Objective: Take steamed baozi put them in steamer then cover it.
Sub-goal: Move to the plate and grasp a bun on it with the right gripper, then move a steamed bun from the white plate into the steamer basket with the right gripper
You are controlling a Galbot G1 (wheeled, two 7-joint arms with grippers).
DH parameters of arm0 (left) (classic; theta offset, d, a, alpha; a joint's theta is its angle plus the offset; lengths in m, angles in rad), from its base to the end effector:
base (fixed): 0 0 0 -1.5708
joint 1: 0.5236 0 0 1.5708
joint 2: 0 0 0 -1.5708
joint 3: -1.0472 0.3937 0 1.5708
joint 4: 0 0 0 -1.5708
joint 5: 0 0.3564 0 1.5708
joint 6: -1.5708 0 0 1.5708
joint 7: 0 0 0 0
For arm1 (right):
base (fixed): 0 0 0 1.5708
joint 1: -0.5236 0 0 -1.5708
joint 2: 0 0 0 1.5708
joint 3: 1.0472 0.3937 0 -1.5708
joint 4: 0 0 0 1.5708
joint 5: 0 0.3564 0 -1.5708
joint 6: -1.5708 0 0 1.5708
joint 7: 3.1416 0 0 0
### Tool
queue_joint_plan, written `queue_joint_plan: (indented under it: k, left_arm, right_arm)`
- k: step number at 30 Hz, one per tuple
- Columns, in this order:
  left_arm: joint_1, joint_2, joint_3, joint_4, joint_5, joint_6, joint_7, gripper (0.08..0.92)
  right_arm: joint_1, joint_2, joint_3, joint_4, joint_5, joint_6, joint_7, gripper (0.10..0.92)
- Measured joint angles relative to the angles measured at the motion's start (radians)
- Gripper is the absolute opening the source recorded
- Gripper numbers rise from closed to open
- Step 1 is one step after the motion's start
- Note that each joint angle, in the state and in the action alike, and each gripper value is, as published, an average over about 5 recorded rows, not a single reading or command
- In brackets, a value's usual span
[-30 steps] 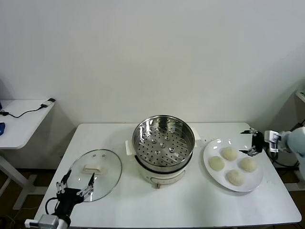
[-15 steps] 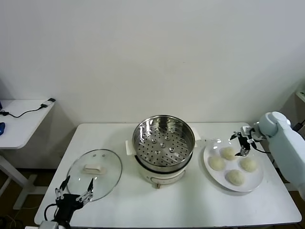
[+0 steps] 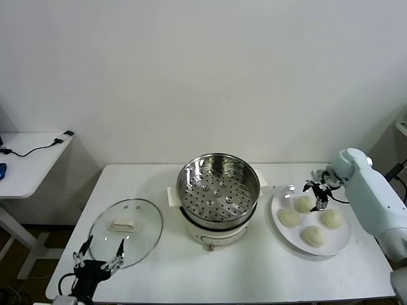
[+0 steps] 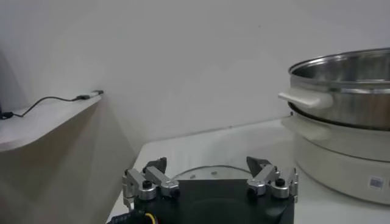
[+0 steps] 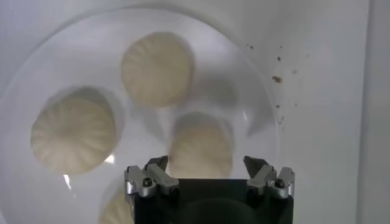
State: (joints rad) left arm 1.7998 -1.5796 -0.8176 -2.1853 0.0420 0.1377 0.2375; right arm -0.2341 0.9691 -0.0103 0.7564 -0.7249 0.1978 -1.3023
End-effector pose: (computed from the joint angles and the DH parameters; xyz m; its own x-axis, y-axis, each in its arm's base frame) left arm 0.0743 0.0827 -0.3284 -0.9550 -0.0361 0.2945 0.0146 0.9857 0.1681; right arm 0.5869 -0.2670 -0.2654 -0.1565 -0.0882 0.9837 -0.9855 -0.0516 -0.1614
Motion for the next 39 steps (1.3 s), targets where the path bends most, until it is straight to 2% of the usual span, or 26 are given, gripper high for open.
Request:
queue_joint_plan:
  k: [9, 11, 16, 19, 26, 32, 39]
  left_arm:
    - [0.003, 0.0, 0.003, -0.003, 0.001, 0.0, 0.0, 0.823]
    - [0.002, 0.0, 0.003, -0.001, 0.002, 0.0, 0.0, 0.823]
    - [0.001, -0.001, 0.004, 0.003, 0.003, 0.0, 0.0, 0.823]
    - [0.002, -0.002, 0.005, 0.004, 0.004, -0.001, 0.0, 0.823]
    - [0.0, -0.001, 0.006, 0.011, 0.005, -0.001, 0.0, 0.823]
    - [-0.007, 0.004, 0.011, 0.012, 0.004, 0.005, 0.003, 0.823]
    - [-0.005, 0.008, 0.01, 0.008, 0.004, 0.016, 0.002, 0.823]
  right_arm:
    - [-0.002, 0.009, 0.005, -0.026, -0.012, -0.007, 0.013, 0.817]
    - [-0.004, 0.009, 0.008, -0.028, -0.013, -0.008, 0.015, 0.787]
    - [-0.007, 0.011, 0.012, -0.029, -0.008, -0.012, 0.015, 0.654]
    - [-0.005, 0.01, 0.014, -0.03, -0.003, -0.012, 0.014, 0.611]
    - [0.037, -0.006, -0.007, -0.012, 0.034, -0.022, -0.009, 0.602]
    - [0.165, -0.008, -0.112, -0.003, 0.132, -0.029, -0.056, 0.602]
    - [0.379, 0.081, -0.255, -0.075, 0.271, 0.013, -0.119, 0.602]
